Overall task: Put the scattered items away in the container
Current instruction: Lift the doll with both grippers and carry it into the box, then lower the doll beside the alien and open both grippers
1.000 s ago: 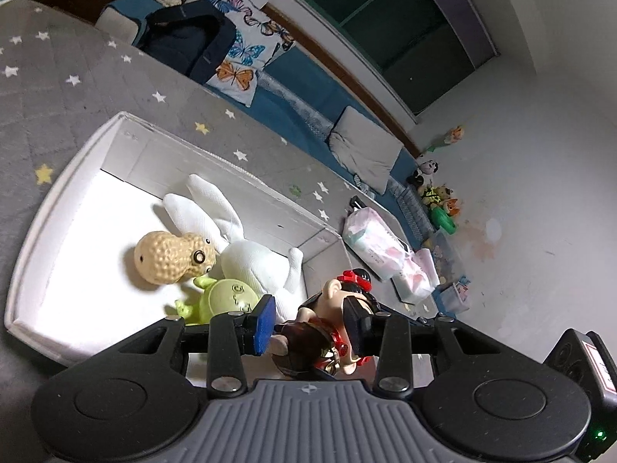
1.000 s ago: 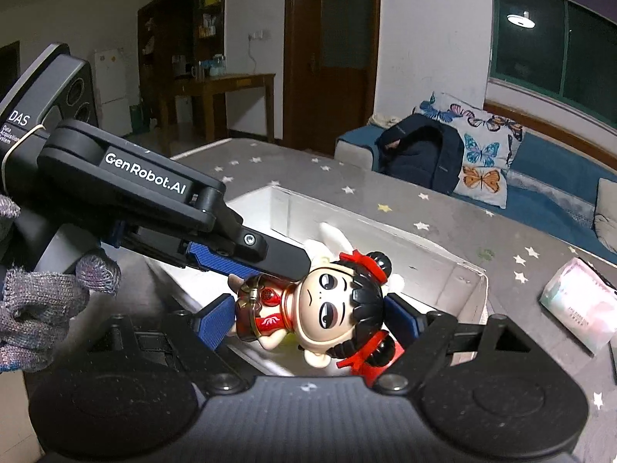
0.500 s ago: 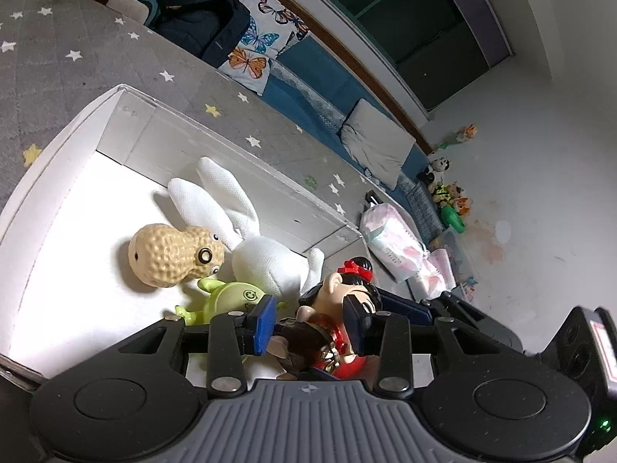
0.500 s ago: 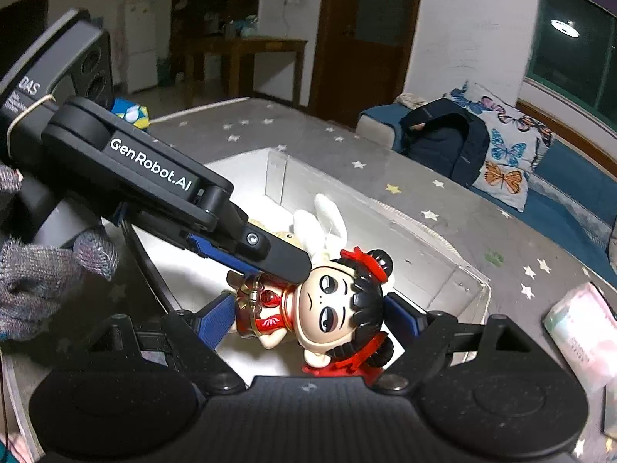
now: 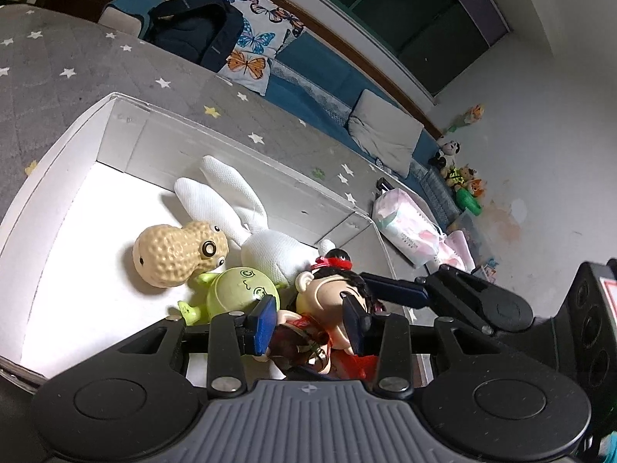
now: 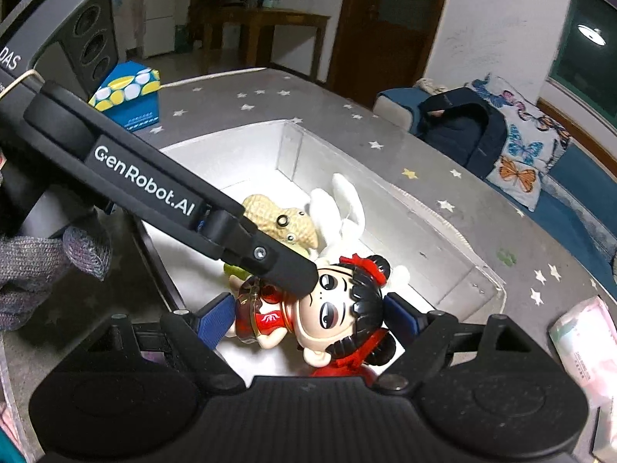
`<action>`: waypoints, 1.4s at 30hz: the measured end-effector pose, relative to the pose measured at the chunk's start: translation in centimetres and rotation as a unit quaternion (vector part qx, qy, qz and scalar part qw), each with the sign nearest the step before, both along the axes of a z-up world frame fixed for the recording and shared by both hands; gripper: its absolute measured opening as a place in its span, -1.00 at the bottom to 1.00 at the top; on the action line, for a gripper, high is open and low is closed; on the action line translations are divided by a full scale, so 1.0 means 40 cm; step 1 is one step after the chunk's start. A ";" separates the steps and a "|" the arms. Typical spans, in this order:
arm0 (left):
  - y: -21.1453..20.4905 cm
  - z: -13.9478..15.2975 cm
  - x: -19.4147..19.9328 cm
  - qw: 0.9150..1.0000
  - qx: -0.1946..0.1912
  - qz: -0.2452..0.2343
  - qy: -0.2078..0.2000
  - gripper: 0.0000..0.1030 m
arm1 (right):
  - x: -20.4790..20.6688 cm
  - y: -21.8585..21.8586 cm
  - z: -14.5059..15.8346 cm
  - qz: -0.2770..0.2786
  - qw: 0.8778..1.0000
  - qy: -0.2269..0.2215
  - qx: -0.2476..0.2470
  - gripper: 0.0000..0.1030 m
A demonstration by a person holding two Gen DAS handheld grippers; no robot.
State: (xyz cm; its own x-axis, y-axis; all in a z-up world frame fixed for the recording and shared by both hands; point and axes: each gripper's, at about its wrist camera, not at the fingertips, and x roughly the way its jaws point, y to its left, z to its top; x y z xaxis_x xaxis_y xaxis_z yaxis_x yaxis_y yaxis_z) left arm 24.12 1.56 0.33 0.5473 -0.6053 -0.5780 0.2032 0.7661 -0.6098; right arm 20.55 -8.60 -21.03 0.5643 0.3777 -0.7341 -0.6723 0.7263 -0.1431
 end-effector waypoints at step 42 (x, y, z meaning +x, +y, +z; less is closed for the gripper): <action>-0.027 0.093 -0.183 0.986 0.131 0.020 -0.096 -0.21 | -0.170 -0.082 0.059 -0.142 0.981 -0.022 0.129 0.61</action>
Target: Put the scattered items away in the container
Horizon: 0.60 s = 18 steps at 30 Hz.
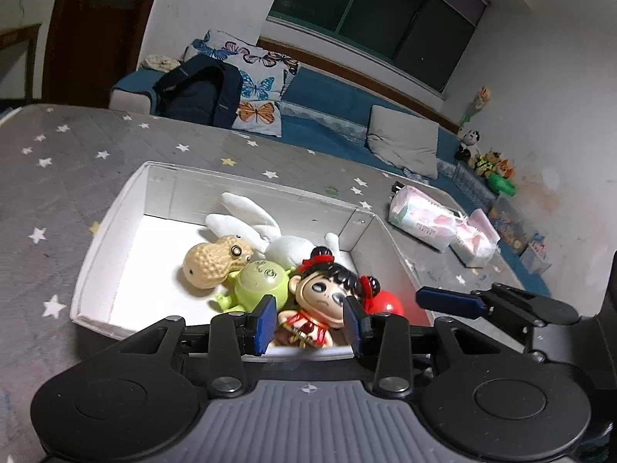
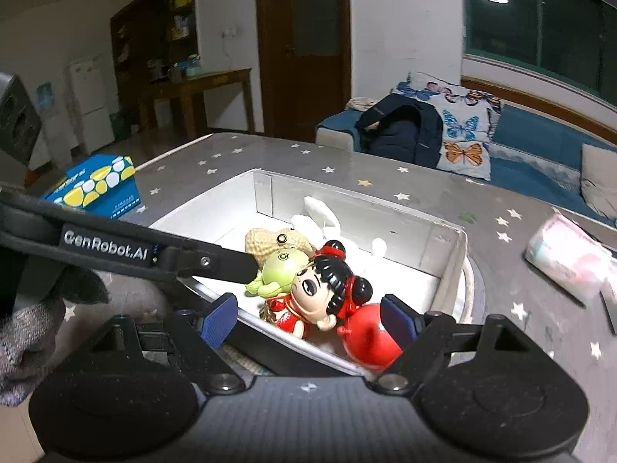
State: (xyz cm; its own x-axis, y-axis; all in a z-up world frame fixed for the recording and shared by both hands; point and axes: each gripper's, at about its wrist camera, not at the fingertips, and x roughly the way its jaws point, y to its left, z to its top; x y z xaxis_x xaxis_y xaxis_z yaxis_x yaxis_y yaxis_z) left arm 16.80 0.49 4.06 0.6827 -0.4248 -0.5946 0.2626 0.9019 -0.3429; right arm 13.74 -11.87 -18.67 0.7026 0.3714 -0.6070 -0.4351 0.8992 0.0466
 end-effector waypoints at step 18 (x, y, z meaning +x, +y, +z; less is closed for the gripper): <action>-0.009 -0.015 -0.151 0.998 0.064 0.020 -0.021 -0.22 | -0.125 0.006 -0.033 -0.065 0.997 0.016 0.025 0.62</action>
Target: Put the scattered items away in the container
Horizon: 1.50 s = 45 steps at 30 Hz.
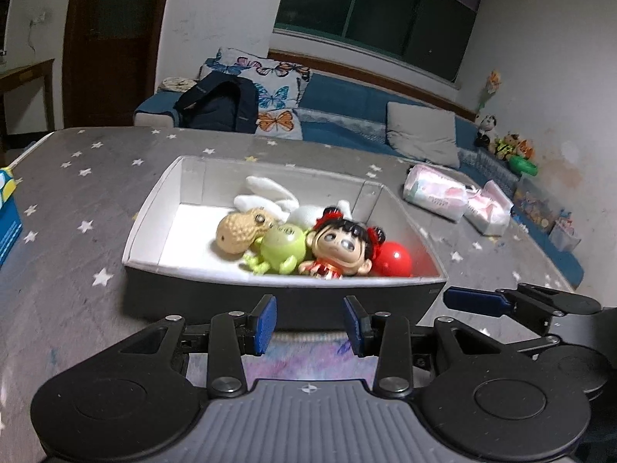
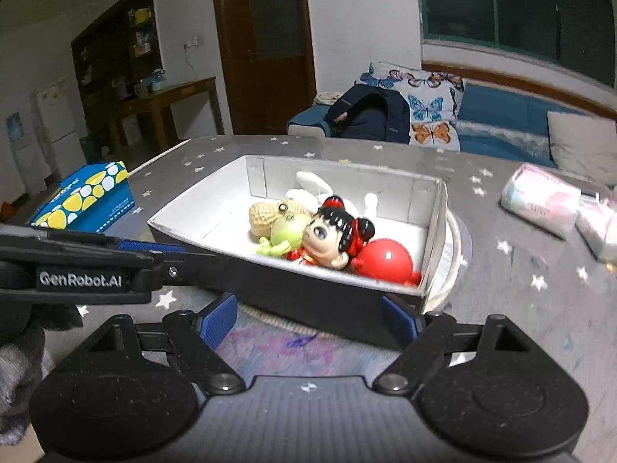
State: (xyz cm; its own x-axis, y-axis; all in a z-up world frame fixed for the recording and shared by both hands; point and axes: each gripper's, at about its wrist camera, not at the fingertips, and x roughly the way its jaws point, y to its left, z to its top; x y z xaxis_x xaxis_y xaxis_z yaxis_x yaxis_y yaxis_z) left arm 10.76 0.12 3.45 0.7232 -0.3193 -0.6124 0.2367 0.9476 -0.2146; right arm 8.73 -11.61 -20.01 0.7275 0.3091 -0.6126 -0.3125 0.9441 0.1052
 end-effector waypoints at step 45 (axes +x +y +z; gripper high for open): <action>-0.001 -0.084 -0.095 0.995 0.063 0.067 0.031 -0.22 | -0.095 0.007 -0.110 -0.061 0.997 0.037 -0.001 0.86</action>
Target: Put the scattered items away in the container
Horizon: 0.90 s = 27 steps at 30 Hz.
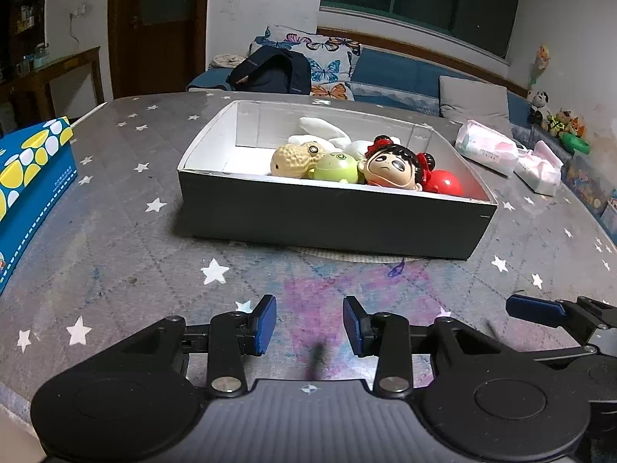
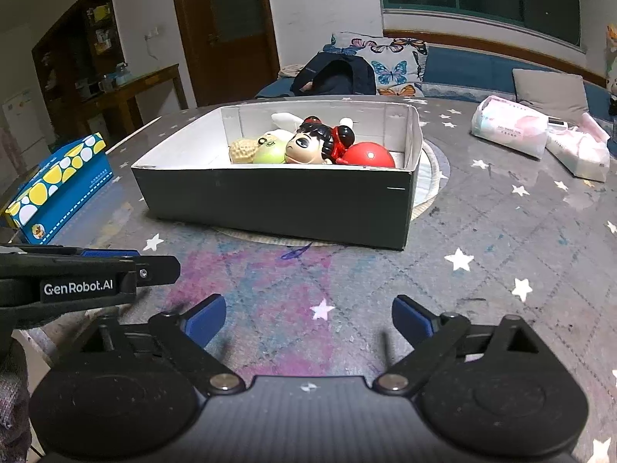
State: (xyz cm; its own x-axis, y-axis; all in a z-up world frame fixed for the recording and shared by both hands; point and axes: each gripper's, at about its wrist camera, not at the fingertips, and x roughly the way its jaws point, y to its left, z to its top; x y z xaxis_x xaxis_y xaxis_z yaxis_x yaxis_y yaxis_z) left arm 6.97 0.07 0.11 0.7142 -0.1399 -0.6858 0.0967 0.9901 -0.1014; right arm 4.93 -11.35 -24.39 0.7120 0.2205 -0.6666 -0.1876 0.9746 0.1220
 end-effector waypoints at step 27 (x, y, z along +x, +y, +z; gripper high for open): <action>-0.016 -0.009 0.001 1.000 0.025 0.007 -0.002 -0.22 | 0.008 0.004 -0.011 -0.008 1.000 0.005 -0.008 0.92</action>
State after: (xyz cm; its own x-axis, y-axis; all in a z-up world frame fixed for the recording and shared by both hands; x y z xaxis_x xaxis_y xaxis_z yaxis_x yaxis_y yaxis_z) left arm 7.01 -0.57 -0.23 0.7188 -0.0956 -0.6887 0.0831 0.9952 -0.0514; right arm 5.23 -11.19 -24.84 0.7079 0.1991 -0.6776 -0.1717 0.9792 0.1084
